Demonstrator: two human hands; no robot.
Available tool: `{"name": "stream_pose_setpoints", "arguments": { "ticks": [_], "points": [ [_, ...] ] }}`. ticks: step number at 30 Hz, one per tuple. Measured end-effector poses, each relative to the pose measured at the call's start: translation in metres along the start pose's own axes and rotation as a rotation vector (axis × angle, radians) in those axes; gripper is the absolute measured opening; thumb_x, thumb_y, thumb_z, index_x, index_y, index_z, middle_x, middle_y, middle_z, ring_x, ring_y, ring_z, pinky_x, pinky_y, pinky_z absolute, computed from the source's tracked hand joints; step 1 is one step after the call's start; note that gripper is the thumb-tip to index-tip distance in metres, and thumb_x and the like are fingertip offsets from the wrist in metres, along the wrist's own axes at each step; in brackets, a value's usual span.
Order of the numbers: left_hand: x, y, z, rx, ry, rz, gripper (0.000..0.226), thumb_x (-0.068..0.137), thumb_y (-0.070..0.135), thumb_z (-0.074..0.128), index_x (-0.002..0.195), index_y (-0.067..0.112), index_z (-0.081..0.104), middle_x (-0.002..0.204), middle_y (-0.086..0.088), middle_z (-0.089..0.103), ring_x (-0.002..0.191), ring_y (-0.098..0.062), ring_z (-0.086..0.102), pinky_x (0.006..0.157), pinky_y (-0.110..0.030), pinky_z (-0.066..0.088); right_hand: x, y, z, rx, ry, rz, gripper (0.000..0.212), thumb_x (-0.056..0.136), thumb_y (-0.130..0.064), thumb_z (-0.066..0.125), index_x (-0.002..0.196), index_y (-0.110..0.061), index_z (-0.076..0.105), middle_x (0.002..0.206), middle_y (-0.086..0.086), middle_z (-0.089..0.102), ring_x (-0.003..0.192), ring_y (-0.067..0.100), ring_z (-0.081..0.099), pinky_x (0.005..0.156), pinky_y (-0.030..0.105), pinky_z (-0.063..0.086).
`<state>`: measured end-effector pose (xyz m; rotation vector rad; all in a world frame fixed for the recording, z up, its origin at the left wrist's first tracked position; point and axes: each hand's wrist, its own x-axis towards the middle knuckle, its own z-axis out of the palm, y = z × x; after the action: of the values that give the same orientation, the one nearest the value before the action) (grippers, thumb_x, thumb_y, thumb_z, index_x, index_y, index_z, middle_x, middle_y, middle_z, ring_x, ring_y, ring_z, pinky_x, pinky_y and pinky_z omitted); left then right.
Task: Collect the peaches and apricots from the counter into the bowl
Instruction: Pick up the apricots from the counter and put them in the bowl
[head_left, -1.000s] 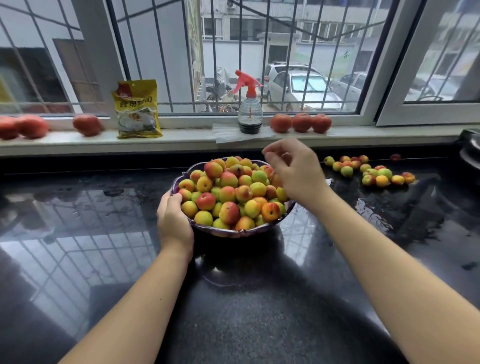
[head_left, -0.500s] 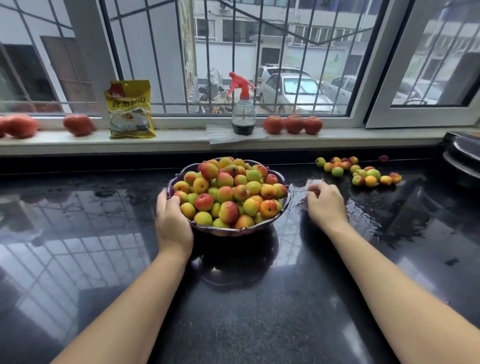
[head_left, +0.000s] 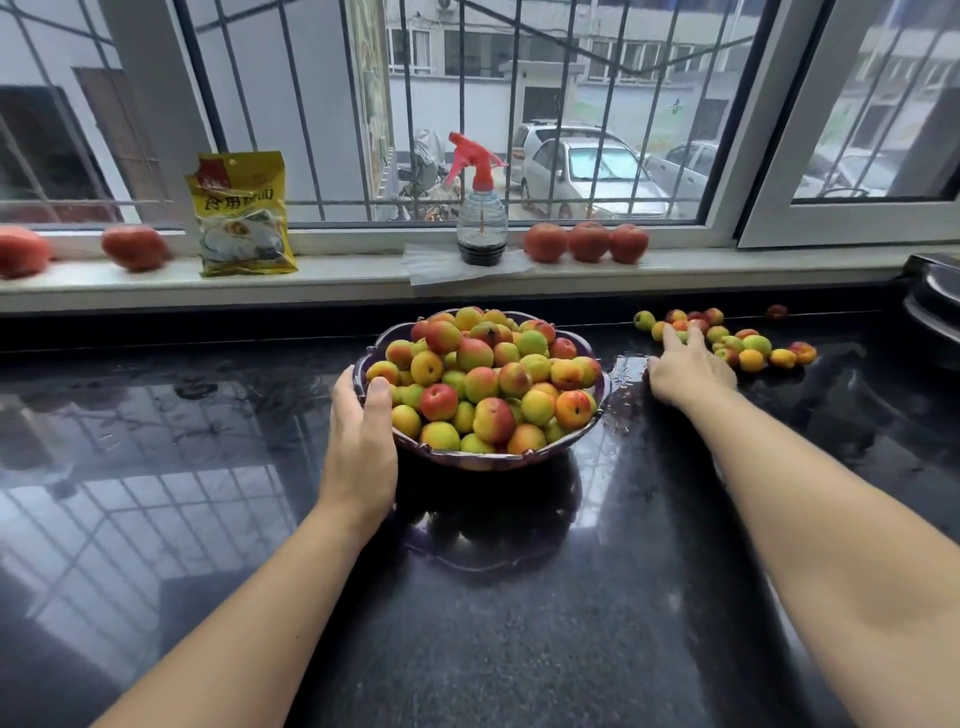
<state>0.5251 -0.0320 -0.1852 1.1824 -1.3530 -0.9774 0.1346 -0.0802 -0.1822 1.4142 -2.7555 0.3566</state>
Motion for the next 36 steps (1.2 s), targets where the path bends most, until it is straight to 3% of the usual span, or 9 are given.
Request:
{"name": "stream_pose_setpoints", "arguments": {
  "ticks": [4, 7, 10, 15, 19, 22, 30, 33, 36],
  "points": [
    [0.001, 0.0, -0.001, -0.004, 0.019, 0.01, 0.073, 0.093, 0.065, 0.035, 0.156, 0.028, 0.035, 0.147, 0.0, 0.054, 0.136, -0.021, 0.051, 0.118, -0.051, 0.04, -0.002, -0.002, 0.0, 0.017, 0.058, -0.034, 0.048, 0.101, -0.036, 0.044, 0.145, -0.019, 0.04, 0.155, 0.013, 0.034, 0.128, 0.041, 0.05, 0.095, 0.048, 0.046],
    [0.001, 0.0, 0.0, -0.01, 0.017, 0.012, 0.069, 0.096, 0.063, 0.036, 0.155, 0.029, 0.035, 0.145, 0.0, 0.055, 0.135, -0.021, 0.052, 0.116, -0.049, 0.042, -0.028, 0.001, 0.005, 0.177, 0.396, -0.124, 0.026, 0.094, -0.021, 0.051, 0.117, -0.012, 0.059, 0.126, 0.017, 0.052, 0.098, 0.044, 0.059, 0.072, 0.041, 0.04],
    [0.001, -0.001, 0.0, -0.018, 0.038, 0.03, 0.048, 0.109, 0.051, 0.04, 0.152, 0.029, 0.039, 0.141, 0.001, 0.056, 0.131, -0.02, 0.054, 0.112, -0.042, 0.044, -0.047, 0.006, -0.002, 0.299, 0.542, -0.08, 0.015, 0.089, -0.015, 0.049, 0.097, -0.017, 0.061, 0.114, 0.014, 0.054, 0.088, 0.042, 0.057, 0.071, 0.039, 0.037],
    [-0.001, 0.003, 0.002, -0.033, 0.041, 0.026, 0.041, 0.112, 0.042, 0.039, 0.15, 0.026, 0.04, 0.14, -0.001, 0.057, 0.13, -0.02, 0.054, 0.109, -0.038, 0.044, -0.045, 0.014, -0.02, 0.441, 0.379, 0.184, 0.035, 0.098, -0.031, 0.037, 0.109, -0.015, 0.066, 0.127, 0.02, 0.054, 0.112, 0.044, 0.055, 0.093, 0.045, 0.042],
    [-0.002, 0.004, 0.0, -0.009, 0.039, 0.035, 0.04, 0.112, 0.042, 0.039, 0.149, 0.027, 0.04, 0.139, 0.0, 0.057, 0.129, -0.019, 0.053, 0.108, -0.036, 0.042, -0.068, -0.011, -0.014, 0.345, -0.018, -0.346, 0.049, 0.091, -0.055, 0.045, 0.129, -0.029, 0.062, 0.13, 0.01, 0.057, 0.123, 0.029, 0.053, 0.105, 0.04, 0.042],
    [-0.003, 0.005, 0.0, -0.001, 0.038, 0.033, 0.041, 0.112, 0.042, 0.04, 0.15, 0.026, 0.04, 0.138, 0.001, 0.057, 0.129, -0.019, 0.053, 0.107, -0.035, 0.041, -0.097, -0.027, 0.002, 0.413, -0.177, -0.64, 0.046, 0.081, -0.059, 0.057, 0.121, -0.037, 0.06, 0.123, -0.008, 0.063, 0.119, 0.015, 0.058, 0.1, 0.032, 0.046],
    [-0.003, 0.005, -0.002, -0.018, 0.045, 0.014, 0.029, 0.11, 0.037, 0.046, 0.139, 0.031, 0.046, 0.127, 0.007, 0.061, 0.124, -0.018, 0.058, 0.108, -0.041, 0.045, -0.093, -0.026, 0.013, 0.603, -0.092, -0.399, 0.037, 0.076, -0.036, 0.084, 0.106, -0.024, 0.066, 0.101, -0.005, 0.071, 0.096, 0.016, 0.066, 0.085, 0.034, 0.053],
    [-0.002, 0.003, -0.003, -0.025, 0.039, 0.027, 0.024, 0.109, 0.035, 0.047, 0.132, 0.036, 0.047, 0.122, 0.013, 0.062, 0.12, -0.016, 0.059, 0.1, -0.033, 0.048, -0.091, -0.017, 0.002, 0.983, -0.003, -0.144, 0.028, 0.081, -0.022, 0.082, 0.103, -0.022, 0.065, 0.104, 0.002, 0.072, 0.098, 0.02, 0.069, 0.084, 0.038, 0.058],
    [-0.002, 0.003, -0.002, -0.015, 0.052, 0.033, 0.021, 0.11, 0.033, 0.047, 0.13, 0.038, 0.046, 0.122, 0.013, 0.062, 0.119, -0.015, 0.058, 0.092, -0.026, 0.043, -0.09, -0.019, -0.03, 1.109, 0.151, -0.156, 0.025, 0.08, -0.043, 0.076, 0.099, -0.03, 0.065, 0.104, -0.007, 0.072, 0.1, 0.009, 0.068, 0.081, 0.024, 0.053]
  ]
}}
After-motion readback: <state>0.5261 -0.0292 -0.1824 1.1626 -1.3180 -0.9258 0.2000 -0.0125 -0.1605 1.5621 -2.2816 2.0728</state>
